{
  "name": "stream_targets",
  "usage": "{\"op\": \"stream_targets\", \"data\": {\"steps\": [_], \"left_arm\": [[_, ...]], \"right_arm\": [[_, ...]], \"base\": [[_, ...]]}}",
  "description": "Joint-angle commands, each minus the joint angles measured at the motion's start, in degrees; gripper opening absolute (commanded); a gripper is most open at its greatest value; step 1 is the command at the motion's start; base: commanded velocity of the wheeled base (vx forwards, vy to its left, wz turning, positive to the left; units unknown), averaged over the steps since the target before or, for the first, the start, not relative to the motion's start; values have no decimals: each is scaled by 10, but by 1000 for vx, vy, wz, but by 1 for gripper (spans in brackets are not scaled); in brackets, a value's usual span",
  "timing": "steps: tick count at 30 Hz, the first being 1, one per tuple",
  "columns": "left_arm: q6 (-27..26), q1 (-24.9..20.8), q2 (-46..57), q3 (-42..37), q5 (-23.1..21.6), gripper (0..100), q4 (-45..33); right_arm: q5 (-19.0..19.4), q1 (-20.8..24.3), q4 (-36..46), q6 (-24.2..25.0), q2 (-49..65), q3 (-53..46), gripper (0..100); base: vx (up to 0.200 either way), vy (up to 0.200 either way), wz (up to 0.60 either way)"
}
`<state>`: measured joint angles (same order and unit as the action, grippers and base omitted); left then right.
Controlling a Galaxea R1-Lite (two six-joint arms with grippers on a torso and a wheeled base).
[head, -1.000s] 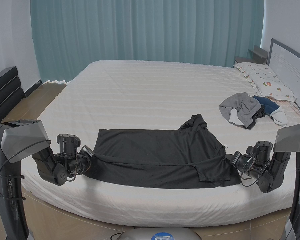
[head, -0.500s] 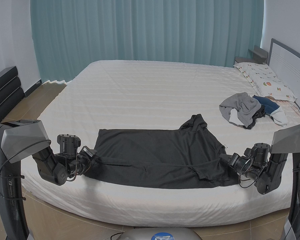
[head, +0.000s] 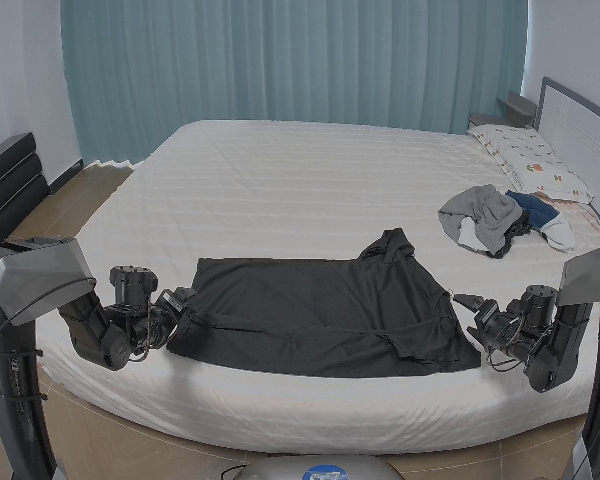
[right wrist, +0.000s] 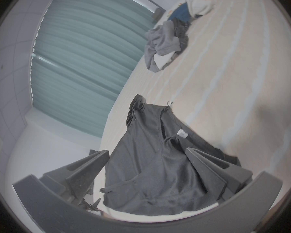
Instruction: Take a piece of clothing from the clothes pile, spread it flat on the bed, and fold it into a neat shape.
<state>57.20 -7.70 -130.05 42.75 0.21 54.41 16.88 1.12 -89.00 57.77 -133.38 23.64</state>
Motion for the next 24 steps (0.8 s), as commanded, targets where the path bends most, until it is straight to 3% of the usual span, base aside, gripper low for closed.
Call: {"op": "stream_targets", "data": {"steps": [1, 3, 9, 19, 22, 24], "left_arm": [[2, -2, 37, -23, -6, 100, -1], [4, -2, 33, -23, -8, 100, -3], [0, -6, 31, -23, -7, 100, -4], [-3, -58, 38, -36, -6, 100, -10], [-7, -66, 37, -35, -7, 100, -26], [-35, -83, 36, -22, -8, 100, -83]], "right_arm": [[32, -5, -6, 19, 39, -34, 100], [34, -5, -6, 21, 40, -40, 100], [35, -7, -6, 23, 30, -43, 100], [35, 6, -6, 19, 8, -47, 100], [36, 8, -6, 19, 7, -47, 100], [35, 14, -6, 20, 6, -47, 100]], "base": [[0, 0, 0], [0, 0, 0], [200, 0, 0], [0, 0, 0], [0, 0, 0], [0, 0, 0]]}}
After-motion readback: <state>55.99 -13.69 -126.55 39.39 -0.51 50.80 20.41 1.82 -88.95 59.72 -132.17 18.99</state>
